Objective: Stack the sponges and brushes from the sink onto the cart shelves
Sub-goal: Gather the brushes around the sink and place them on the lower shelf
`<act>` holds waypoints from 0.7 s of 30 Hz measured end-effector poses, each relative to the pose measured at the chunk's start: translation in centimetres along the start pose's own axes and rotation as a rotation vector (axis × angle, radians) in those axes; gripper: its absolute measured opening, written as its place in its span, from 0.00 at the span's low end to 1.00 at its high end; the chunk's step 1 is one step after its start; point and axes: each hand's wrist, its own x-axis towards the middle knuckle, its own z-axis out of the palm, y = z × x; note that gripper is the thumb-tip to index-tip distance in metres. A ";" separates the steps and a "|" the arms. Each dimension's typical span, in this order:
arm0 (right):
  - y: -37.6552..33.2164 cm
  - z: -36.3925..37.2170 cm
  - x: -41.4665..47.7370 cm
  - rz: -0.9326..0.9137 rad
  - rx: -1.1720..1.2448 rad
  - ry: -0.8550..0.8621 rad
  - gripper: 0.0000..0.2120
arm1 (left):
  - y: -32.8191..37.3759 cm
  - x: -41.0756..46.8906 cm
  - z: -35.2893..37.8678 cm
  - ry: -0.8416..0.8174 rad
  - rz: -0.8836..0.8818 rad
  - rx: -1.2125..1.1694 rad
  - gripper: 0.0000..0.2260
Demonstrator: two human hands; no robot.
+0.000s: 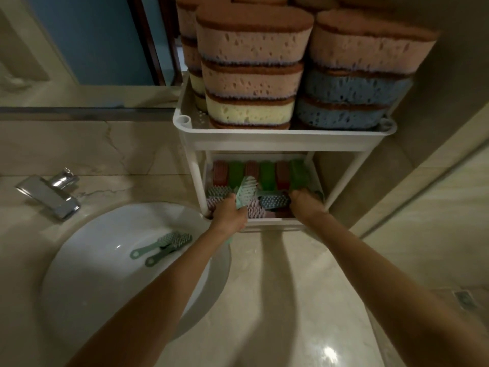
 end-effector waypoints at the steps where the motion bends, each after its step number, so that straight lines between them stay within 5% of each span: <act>1: 0.0 0.0 0.0 -0.002 -0.007 0.003 0.15 | 0.0 0.0 0.0 -0.004 0.001 -0.005 0.02; 14: -0.1 -0.5 -1.7 0.062 0.183 -0.069 0.13 | -0.1 0.9 0.2 -0.035 -0.038 -0.154 0.05; 18: -0.4 -1.4 -1.6 0.107 0.554 0.097 0.12 | 0.6 0.8 0.7 -0.079 -0.007 -0.211 0.09; 21: -1.5 -2.8 -2.0 0.083 1.043 0.058 0.12 | 1.1 0.7 1.3 -0.071 0.085 -0.158 0.14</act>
